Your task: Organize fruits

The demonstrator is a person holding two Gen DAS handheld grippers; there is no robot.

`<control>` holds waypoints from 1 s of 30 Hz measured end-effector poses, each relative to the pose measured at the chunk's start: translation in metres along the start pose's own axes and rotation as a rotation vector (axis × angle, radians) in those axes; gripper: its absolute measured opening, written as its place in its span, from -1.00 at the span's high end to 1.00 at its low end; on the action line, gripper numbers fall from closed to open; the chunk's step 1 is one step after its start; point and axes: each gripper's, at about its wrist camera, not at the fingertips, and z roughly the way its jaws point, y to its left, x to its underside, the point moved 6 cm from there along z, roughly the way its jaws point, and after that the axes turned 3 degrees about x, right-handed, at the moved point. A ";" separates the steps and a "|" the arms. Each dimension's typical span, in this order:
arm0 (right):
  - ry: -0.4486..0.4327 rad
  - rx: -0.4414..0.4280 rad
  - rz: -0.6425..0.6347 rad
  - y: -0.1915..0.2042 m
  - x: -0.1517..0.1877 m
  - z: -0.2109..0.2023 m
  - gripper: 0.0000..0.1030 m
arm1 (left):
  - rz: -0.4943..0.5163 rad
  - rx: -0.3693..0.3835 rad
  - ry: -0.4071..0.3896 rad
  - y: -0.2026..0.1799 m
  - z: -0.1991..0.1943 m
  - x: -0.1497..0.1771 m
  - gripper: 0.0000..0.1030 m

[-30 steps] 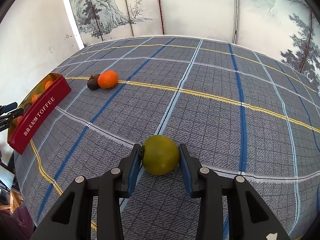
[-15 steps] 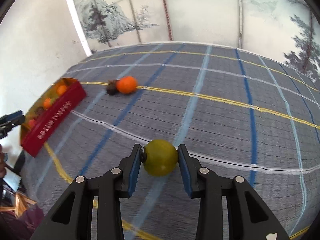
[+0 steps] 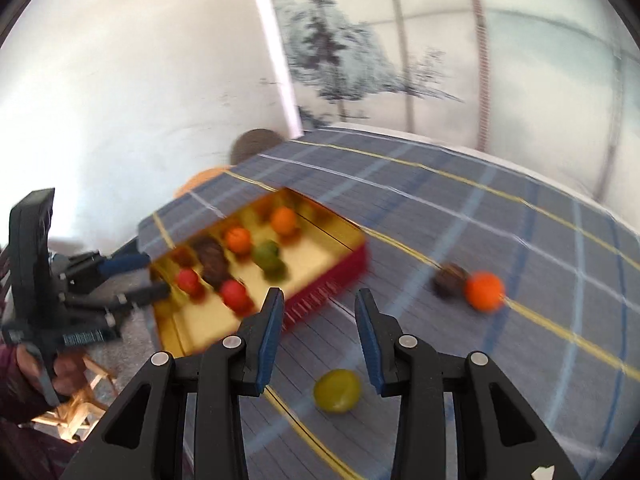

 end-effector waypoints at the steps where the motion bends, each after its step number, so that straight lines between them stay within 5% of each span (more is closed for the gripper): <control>1: 0.006 -0.013 -0.008 0.006 -0.005 0.008 0.33 | -0.004 -0.002 0.000 0.003 -0.001 0.000 -0.23; 7: 0.029 0.018 -0.045 0.018 -0.015 0.030 0.32 | -0.009 -0.006 0.005 0.016 -0.005 0.004 -0.23; 11: 0.091 0.096 -0.085 0.003 0.019 0.027 0.21 | -0.021 -0.001 -0.003 0.023 -0.007 0.007 -0.29; 16: 0.152 0.031 -0.095 0.002 0.058 0.029 0.21 | -0.023 0.024 0.009 0.020 -0.003 0.009 -0.29; 27: 0.258 0.119 -0.088 -0.018 0.080 0.067 0.16 | 0.008 0.027 0.014 0.006 -0.003 0.009 -0.29; 30: 0.226 0.115 -0.052 -0.025 0.081 0.061 0.40 | 0.013 0.030 0.021 0.003 -0.002 0.010 -0.29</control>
